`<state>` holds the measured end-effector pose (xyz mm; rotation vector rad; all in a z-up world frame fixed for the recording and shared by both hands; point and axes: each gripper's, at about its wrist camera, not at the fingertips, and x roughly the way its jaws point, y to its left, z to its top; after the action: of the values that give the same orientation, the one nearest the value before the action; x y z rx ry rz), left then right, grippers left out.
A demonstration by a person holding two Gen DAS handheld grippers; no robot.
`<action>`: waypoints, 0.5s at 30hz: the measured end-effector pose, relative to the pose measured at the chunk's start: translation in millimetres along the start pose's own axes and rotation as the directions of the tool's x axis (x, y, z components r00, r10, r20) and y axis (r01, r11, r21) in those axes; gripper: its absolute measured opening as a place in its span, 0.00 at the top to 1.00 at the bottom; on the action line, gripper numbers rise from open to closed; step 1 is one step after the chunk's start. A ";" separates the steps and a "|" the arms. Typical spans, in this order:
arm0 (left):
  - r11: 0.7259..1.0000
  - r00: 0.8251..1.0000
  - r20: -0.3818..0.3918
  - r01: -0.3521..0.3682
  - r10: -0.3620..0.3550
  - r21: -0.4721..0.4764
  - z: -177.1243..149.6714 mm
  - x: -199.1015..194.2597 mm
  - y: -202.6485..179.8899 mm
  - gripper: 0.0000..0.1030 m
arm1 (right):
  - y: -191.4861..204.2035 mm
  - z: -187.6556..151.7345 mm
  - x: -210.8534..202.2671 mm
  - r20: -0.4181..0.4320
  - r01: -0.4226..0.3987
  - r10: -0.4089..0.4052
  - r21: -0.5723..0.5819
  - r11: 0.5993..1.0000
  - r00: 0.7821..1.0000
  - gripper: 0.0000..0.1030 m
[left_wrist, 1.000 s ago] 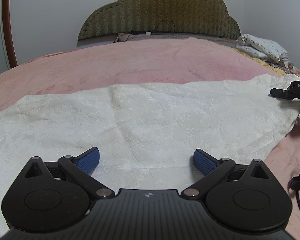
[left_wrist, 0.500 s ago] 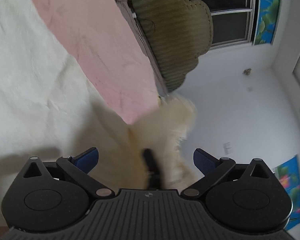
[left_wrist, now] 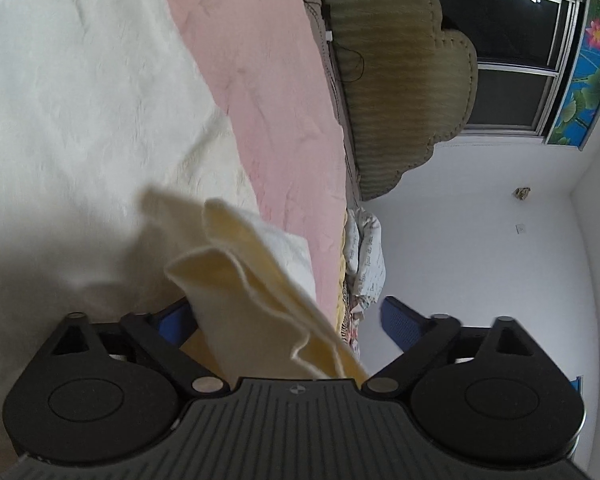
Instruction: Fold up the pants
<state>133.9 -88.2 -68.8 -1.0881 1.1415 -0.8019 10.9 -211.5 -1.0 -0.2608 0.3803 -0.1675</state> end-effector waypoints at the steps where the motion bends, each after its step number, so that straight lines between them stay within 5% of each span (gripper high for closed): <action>1: 1.000 1.000 0.003 -0.015 0.015 -0.003 2.5 -1.7 -0.9 0.26 | 1.1 0.7 0.5 0.003 -0.004 0.004 -0.006 1.000 1.000 0.93; 3: 1.000 1.000 -0.003 -0.011 0.011 0.000 7.9 -5.7 -1.4 0.73 | 1.1 1.9 3.5 0.008 -0.010 0.010 -0.017 1.000 1.000 0.93; 6: 0.996 0.998 0.037 -0.054 0.052 0.075 18.9 -21.5 -9.7 0.91 | 8.4 8.2 8.5 0.006 -0.039 0.039 -0.035 0.999 0.999 0.93; 9: 0.954 0.982 0.125 -0.170 0.142 0.249 25.1 -43.9 -35.1 0.93 | 22.1 15.3 15.2 0.013 -0.074 0.075 -0.081 0.994 0.997 0.93; 12: 0.850 0.943 0.215 -0.322 0.252 0.416 29.4 -61.7 -63.9 0.93 | 49.5 22.6 21.5 0.029 -0.113 0.119 -0.150 0.982 0.992 0.93; 15: 0.703 0.881 0.296 -0.473 0.369 0.532 32.9 -65.5 -81.7 0.92 | 72.6 28.9 33.2 0.023 -0.160 0.166 -0.180 0.971 0.986 0.93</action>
<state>151.4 -44.3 30.3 -0.3278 0.8539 -0.6150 60.6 -142.9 -6.9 -0.4062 0.3780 0.0337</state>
